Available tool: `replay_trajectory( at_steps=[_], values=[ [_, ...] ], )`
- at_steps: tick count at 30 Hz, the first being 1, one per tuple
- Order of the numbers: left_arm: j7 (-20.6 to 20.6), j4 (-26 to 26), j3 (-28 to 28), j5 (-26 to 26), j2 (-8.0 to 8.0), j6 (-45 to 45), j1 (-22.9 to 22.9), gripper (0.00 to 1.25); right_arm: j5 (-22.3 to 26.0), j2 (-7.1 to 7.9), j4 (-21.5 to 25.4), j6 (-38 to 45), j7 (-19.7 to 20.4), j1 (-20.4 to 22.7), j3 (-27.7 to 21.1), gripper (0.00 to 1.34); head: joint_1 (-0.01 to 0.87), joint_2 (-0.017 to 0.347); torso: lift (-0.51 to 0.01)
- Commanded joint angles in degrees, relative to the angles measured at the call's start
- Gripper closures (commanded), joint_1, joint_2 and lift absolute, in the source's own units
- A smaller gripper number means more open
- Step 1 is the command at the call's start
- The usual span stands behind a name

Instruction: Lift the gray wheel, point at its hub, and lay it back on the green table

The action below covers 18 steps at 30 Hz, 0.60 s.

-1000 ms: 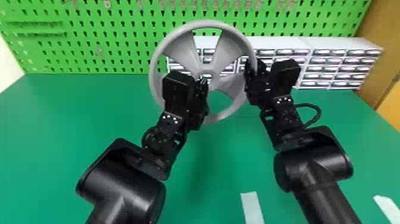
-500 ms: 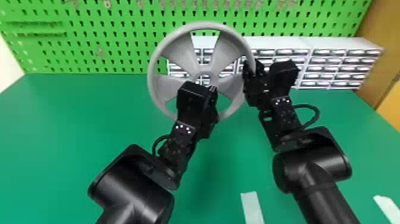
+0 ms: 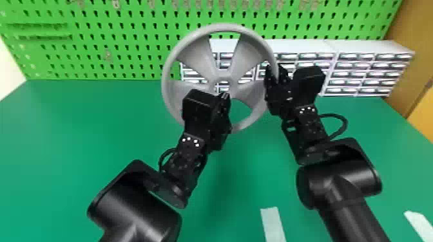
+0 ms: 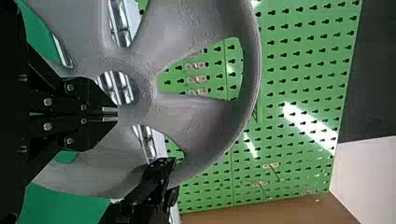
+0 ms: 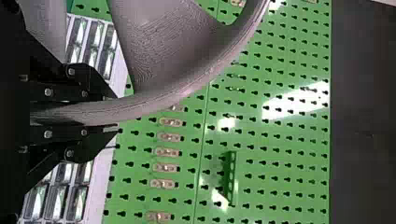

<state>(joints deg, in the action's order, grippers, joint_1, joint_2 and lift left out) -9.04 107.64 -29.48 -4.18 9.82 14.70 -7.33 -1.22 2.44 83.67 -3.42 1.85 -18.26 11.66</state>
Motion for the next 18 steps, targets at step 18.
replay_trajectory(
  at_steps=[18],
  values=[
    [-0.01,9.52,7.95,-1.26,1.26,0.16,7.77,1.23,-0.88,-0.07,0.09,-0.01,0.18,-0.20,-2.96,1.13,0.692,0.048,-0.093]
  ],
)
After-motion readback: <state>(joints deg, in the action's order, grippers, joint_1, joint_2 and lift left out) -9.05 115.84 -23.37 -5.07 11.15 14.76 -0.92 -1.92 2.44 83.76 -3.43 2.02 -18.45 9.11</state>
